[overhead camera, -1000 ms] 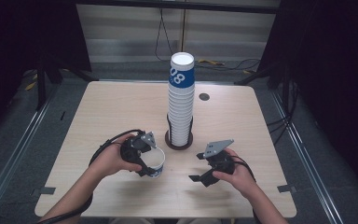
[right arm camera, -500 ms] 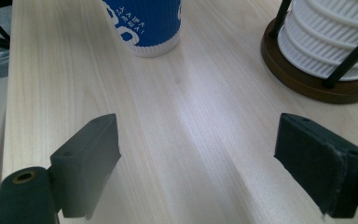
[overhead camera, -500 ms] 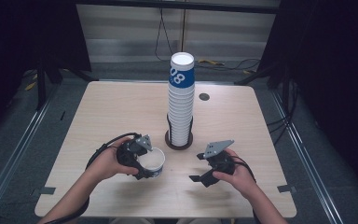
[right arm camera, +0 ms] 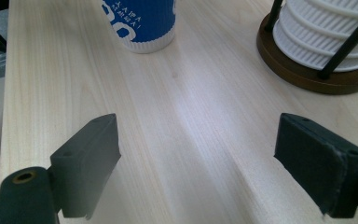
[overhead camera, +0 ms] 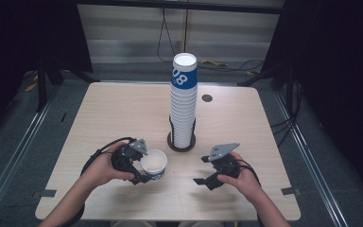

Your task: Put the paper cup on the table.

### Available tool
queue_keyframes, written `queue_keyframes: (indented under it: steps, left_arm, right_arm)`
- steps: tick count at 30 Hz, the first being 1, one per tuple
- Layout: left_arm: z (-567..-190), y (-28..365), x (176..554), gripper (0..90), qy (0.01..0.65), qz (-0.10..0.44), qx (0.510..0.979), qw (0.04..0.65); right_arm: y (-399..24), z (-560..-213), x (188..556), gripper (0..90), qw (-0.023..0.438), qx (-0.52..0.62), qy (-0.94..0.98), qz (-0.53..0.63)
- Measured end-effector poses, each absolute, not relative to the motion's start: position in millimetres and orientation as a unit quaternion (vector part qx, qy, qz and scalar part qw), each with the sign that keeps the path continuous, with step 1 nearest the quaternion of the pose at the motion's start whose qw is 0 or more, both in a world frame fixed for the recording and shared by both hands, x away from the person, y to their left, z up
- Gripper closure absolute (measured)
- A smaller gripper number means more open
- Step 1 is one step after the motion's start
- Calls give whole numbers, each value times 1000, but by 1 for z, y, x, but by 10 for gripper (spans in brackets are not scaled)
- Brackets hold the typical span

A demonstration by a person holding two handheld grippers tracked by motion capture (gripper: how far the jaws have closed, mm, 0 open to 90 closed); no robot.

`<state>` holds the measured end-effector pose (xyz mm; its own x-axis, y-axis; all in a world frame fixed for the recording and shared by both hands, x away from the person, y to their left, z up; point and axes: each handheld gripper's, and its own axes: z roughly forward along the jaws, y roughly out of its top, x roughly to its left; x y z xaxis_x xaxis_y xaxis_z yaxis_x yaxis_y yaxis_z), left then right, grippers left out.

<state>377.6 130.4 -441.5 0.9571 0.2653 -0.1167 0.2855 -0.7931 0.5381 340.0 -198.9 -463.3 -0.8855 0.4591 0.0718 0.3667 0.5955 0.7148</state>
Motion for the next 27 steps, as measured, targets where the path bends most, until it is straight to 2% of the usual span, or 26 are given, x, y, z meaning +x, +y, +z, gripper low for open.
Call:
queue_keyframes:
  steps: [27]
  left_arm:
    - [-452, 180, 374, 168, 216, 6, 918, 333]
  right_arm:
    - [-212, -471, 335, 132, 63, 252, 882, 392]
